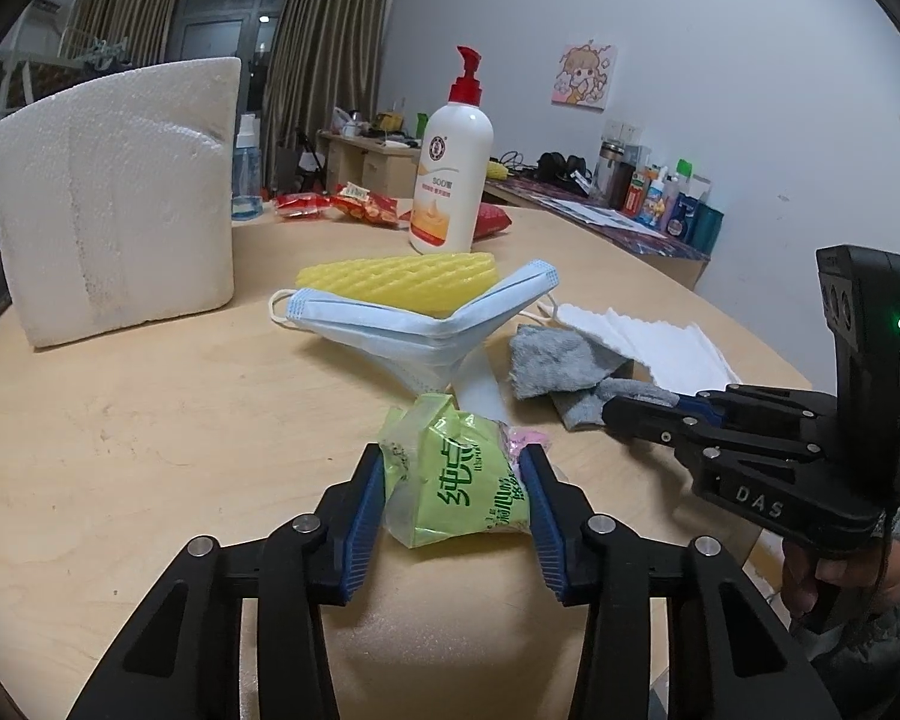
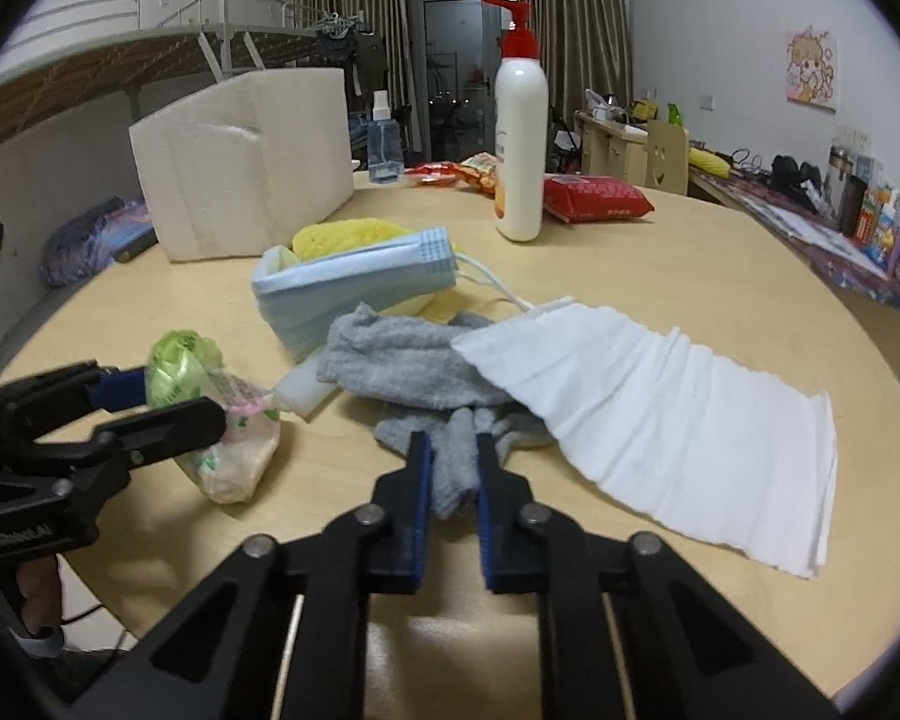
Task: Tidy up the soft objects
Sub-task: 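Lift the green bag and grey sock and carry both toward the white foam box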
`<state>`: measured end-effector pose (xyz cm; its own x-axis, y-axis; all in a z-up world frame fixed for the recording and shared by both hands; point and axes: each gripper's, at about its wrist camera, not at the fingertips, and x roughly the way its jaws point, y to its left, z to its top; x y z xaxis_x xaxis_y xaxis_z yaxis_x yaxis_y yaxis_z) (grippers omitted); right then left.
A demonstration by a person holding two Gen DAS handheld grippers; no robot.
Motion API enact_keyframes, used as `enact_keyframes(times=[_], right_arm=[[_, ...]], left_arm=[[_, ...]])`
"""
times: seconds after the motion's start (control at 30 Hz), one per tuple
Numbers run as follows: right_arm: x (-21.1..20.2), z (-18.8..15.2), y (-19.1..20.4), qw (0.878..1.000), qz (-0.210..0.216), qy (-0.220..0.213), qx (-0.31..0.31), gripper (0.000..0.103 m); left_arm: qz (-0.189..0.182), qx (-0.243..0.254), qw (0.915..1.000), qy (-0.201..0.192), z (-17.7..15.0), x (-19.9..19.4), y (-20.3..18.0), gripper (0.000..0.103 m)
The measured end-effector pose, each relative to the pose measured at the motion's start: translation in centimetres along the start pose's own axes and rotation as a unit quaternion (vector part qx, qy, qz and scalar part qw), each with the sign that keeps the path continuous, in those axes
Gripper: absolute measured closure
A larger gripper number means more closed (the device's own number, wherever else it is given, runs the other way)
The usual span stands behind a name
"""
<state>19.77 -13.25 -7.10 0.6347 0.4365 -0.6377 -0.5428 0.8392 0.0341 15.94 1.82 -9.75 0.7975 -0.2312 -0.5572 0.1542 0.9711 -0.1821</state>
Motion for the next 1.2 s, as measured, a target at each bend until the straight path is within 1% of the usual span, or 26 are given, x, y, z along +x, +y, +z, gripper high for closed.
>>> enact_keyframes(times=[0.03, 0.17, 0.33, 0.53, 0.67, 0.8, 0.93, 1.03, 1.2], right_arm=[[-0.2, 0.0, -0.2, 1.0, 0.01, -0.002, 0.007, 0.088], [-1.1, 0.2, -0.3, 0.999, 0.029, -0.017, 0.021, 0.088], [-2.7, 0.7, -0.1, 0.997, 0.051, -0.039, 0.031, 0.088], [-5.4, 1.7, 0.5, 0.994, 0.059, -0.082, 0.029, 0.088], [-7.3, 2.3, 0.7, 0.99, 0.074, -0.112, 0.033, 0.088], [-8.8, 2.8, 0.8, 0.988, 0.054, -0.142, 0.028, 0.088], [-9.1, 2.6, 1.5, 0.988, 0.026, -0.151, 0.019, 0.088], [-9.2, 2.2, 1.9, 0.987, 0.026, -0.156, 0.019, 0.088], [-10.6, 1.9, 2.3, 0.985, 0.027, -0.172, 0.015, 0.088]], left_arm=[[0.0, 0.0, 1.0, -0.001, 0.0, -0.1, 0.0, 0.059], [0.001, -0.005, 1.0, -0.008, 0.1, -0.7, 0.1, 0.06], [0.005, -0.003, 0.9996, -0.028, 0.7, -2.2, 0.0, 0.061], [0.016, -0.001, 0.9979, -0.063, 1.9, -4.8, 0.0, 0.061], [0.027, -0.005, 0.9961, -0.083, 2.5, -6.2, 0.2, 0.061], [0.039, -0.005, 0.994, -0.103, 2.8, -7.7, 0.3, 0.061], [0.06, -0.002, 0.9906, -0.123, 2.9, -9.4, 0.1, 0.061], [0.068, 0.001, 0.9889, -0.132, 3.0, -10.5, -0.1, 0.061], [0.076, 0.008, 0.9856, -0.151, 2.9, -12.3, -0.7, 0.061]])
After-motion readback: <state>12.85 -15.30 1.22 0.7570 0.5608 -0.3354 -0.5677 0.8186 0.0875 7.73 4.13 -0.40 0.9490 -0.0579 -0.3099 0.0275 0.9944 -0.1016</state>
